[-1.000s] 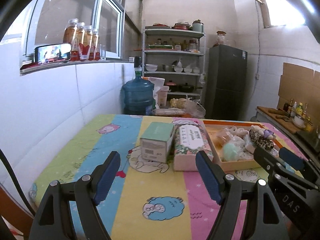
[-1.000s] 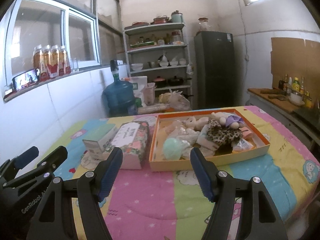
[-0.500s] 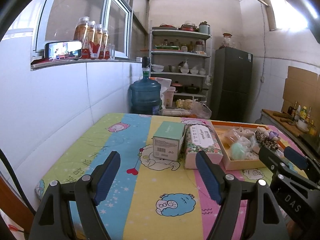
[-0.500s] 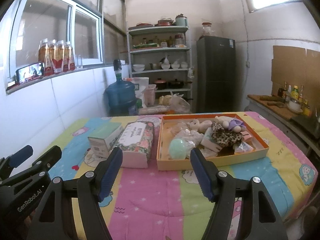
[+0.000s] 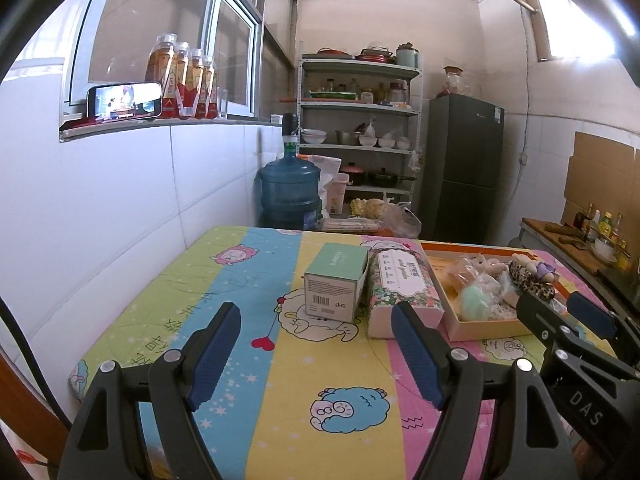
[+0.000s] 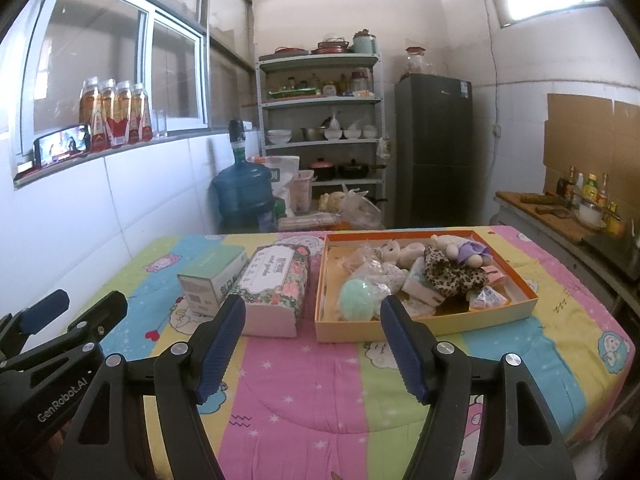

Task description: Organize soft objects

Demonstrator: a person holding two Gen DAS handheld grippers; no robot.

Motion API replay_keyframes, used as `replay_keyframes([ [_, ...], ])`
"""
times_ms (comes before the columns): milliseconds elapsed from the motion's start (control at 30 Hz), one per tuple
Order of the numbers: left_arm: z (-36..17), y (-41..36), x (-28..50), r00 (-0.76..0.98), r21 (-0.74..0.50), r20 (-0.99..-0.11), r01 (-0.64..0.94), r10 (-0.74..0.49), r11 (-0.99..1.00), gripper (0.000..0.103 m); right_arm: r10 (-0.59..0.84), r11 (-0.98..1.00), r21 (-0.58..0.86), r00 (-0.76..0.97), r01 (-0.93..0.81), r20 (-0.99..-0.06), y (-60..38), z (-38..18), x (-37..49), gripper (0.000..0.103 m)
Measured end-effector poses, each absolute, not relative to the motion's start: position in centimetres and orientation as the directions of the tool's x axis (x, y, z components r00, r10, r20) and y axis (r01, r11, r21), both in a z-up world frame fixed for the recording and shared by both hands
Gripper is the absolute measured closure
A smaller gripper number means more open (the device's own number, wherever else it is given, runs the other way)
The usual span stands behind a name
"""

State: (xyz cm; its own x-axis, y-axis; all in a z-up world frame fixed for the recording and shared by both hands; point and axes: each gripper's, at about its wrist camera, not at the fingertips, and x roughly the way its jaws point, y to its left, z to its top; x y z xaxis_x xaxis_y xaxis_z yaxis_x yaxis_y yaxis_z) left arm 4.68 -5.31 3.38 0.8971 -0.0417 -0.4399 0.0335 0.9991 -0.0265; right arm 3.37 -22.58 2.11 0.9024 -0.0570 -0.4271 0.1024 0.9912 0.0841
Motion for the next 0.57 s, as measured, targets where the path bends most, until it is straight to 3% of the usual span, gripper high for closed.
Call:
replay_keyframes([
  [567, 3.58, -5.43, 4.53, 0.899, -0.035, -0.436, 0.039, -0.051, 0.999, 0.025, -0.056, 0.991, 0.086, 0.902, 0.103, -0.428, -22.51, 2.11, 3.38, 0.031],
])
